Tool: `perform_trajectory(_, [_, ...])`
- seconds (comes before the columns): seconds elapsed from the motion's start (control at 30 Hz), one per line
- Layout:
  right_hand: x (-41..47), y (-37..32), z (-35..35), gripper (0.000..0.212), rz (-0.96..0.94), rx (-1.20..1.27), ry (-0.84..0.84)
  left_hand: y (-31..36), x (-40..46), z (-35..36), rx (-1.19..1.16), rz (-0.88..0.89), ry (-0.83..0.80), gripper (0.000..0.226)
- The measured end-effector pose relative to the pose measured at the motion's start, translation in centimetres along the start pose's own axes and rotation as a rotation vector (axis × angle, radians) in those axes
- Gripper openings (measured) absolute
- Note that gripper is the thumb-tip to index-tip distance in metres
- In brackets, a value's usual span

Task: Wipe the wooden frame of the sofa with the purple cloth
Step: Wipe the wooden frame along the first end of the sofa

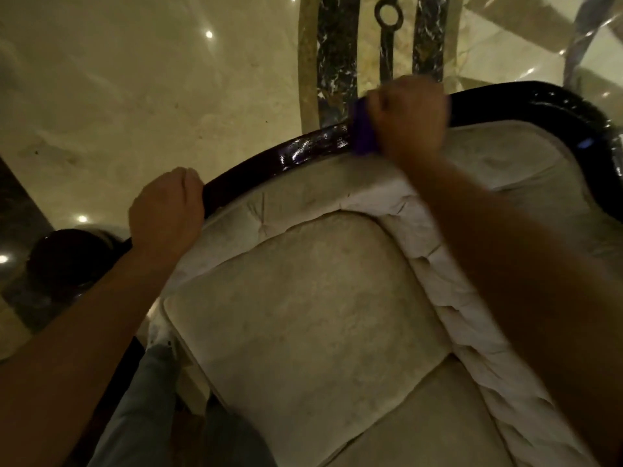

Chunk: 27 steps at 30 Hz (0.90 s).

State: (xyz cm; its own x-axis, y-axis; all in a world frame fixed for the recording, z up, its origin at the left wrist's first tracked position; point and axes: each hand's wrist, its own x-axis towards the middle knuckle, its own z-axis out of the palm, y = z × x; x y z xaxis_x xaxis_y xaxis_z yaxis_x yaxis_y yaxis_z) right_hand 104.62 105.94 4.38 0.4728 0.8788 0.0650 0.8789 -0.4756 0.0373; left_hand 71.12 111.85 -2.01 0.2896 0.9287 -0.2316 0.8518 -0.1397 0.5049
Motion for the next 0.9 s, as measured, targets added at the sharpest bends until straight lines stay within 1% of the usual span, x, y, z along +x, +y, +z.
perform_trajectory(0.03, [1.0,2.9,-0.4,0.053,0.093,-0.109,0.026,0.9,0.2,0.3,0.028,-0.017,-0.009,0.047])
perform_trajectory(0.07, [1.5,3.9,-0.6,0.053,0.159,-0.145,0.050,1.6,0.3,0.4,0.071,-0.049,-0.002,0.047])
perform_trajectory(0.1, [1.4,2.9,-0.6,0.051,0.208,-0.120,0.066,2.2,0.3,0.6,0.108,-0.073,0.028,0.045])
perform_trajectory(0.13, [0.5,0.2,-0.3,0.046,0.238,-0.039,0.071,2.6,0.3,0.9,0.127,-0.080,0.067,0.043])
perform_trajectory(0.17, [-1.0,-3.5,0.2,0.039,0.223,0.101,0.072,2.9,0.2,1.1,0.141,-0.082,0.099,0.041])
perform_trajectory(0.2, [-2.5,-7.6,0.6,0.032,0.133,0.251,0.073,2.9,0.1,1.1,0.161,-0.087,0.115,0.038])
perform_trajectory(0.23, [-4.1,-10.9,1.1,0.027,-0.005,0.386,0.069,2.7,0.0,1.1,0.182,-0.091,0.123,0.036])
perform_trajectory(0.27, [-5.1,-12.7,1.0,0.026,-0.125,0.438,0.038,2.6,0.0,1.2,0.196,-0.089,0.131,0.035])
perform_trajectory(0.3, [-5.0,-12.4,0.6,0.028,-0.243,0.401,0.012,2.6,-0.1,1.3,0.200,-0.085,0.137,0.035])
perform_trajectory(0.33, [-3.8,-9.9,0.1,0.031,-0.326,0.333,-0.014,2.7,-0.1,1.3,0.191,-0.080,0.151,0.036])
perform_trajectory(0.37, [-2.2,-6.1,0.0,0.034,-0.355,0.216,-0.017,2.8,-0.1,1.4,0.176,-0.074,0.177,0.037])
perform_trajectory(0.4, [-0.6,-2.0,-0.3,0.037,-0.284,0.105,-0.029,2.8,-0.1,1.4,0.163,-0.081,0.200,0.038])
perform_trajectory(0.47, [1.7,5.5,-1.0,0.046,-0.038,-0.109,0.055,2.5,0.0,1.6,0.156,-0.106,0.215,0.039])
perform_trajectory(0.5, [1.7,7.0,-1.3,0.048,0.054,-0.150,0.099,2.2,0.0,1.6,0.165,-0.106,0.217,0.040])
perform_trajectory(0.53, [1.4,6.6,-1.3,0.049,0.123,-0.154,0.106,2.2,-0.2,1.6,0.175,-0.098,0.217,0.040])
perform_trajectory(0.57, [1.0,4.3,-0.7,0.049,0.156,-0.120,0.109,2.4,-0.2,1.5,0.180,-0.095,0.218,0.039])
perform_trajectory(0.6, [0.2,0.9,-0.3,0.047,0.153,-0.025,0.073,2.6,0.0,1.4,0.189,-0.102,0.209,0.038])
perform_trajectory(0.63, [-0.9,-3.0,-0.2,0.044,0.118,0.106,0.034,2.8,0.0,1.4,0.206,-0.111,0.189,0.037])
perform_trajectory(0.7, [-3.7,-10.3,-0.1,0.032,-0.038,0.373,0.016,2.9,0.0,1.3,0.231,-0.108,0.193,0.035])
perform_trajectory(0.73, [-5.1,-12.9,-0.3,0.028,-0.116,0.460,-0.004,2.9,-0.1,1.4,0.226,-0.111,0.202,0.035])
perform_trajectory(0.77, [-5.8,-14.1,-0.4,0.027,-0.193,0.490,-0.028,2.9,-0.2,1.4,0.220,-0.114,0.210,0.035])
perform_trajectory(0.83, [-4.7,-12.1,-0.4,0.033,-0.331,0.408,-0.052,3.0,-0.2,1.5,0.195,-0.112,0.231,0.037])
perform_trajectory(0.87, [-3.4,-9.8,-0.2,0.037,-0.331,0.339,-0.059,2.9,-0.2,1.5,0.183,-0.109,0.250,0.037])
perform_trajectory(0.9, [-2.0,-7.0,0.0,0.041,-0.258,0.261,-0.052,2.7,-0.1,1.5,0.177,-0.099,0.267,0.038])
